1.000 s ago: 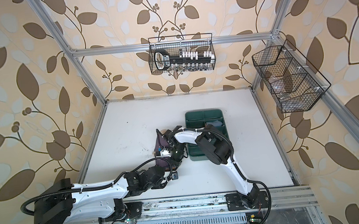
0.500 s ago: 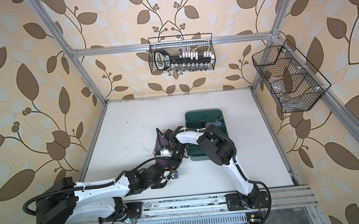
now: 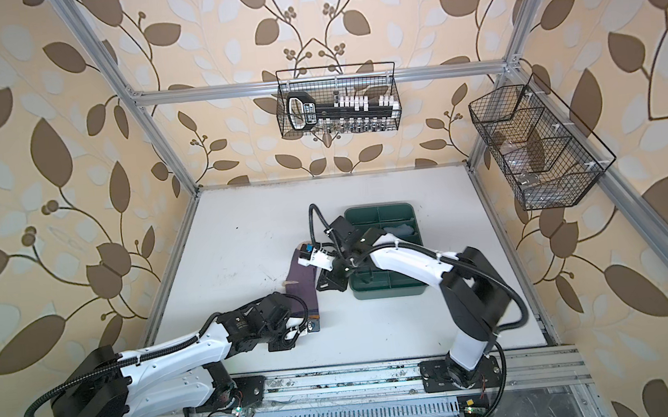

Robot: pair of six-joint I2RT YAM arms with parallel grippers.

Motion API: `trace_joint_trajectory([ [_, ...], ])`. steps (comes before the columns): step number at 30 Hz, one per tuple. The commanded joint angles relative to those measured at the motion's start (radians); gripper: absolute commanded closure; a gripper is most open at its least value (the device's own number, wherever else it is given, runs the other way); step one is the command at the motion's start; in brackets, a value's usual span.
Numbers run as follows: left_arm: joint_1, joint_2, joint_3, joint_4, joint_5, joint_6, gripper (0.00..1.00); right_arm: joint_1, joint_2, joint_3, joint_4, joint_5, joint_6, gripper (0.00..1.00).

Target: Roll the socks

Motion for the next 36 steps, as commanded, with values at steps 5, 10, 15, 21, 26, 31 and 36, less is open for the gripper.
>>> trace_joint_trajectory([
  [5,0.051,0.019,0.047,-0.161,0.106,0.015,1.0,0.104,-0.561,-0.504,0.645,0.453,-0.092,0.79],
  [10,0.089,0.004,0.09,-0.224,0.156,0.016,1.0,0.349,-0.75,-0.664,0.58,0.647,-0.371,0.72],
  [15,0.104,0.037,0.139,-0.3,0.25,-0.003,1.0,0.581,-0.723,-0.675,0.469,0.897,-0.493,0.75],
  [21,0.112,0.115,0.161,-0.319,0.303,-0.017,1.0,0.81,-0.538,-0.737,0.656,1.037,-0.572,0.73],
  [26,0.124,0.14,0.166,-0.326,0.316,-0.017,1.0,0.848,-0.295,-0.722,0.835,1.016,-0.557,0.72],
  [31,0.128,0.137,0.167,-0.323,0.319,-0.024,1.0,0.821,-0.089,-0.681,0.975,1.006,-0.591,0.69],
  [36,0.128,0.135,0.166,-0.322,0.315,-0.029,1.0,0.786,0.035,-0.618,1.016,0.962,-0.576,0.62],
])
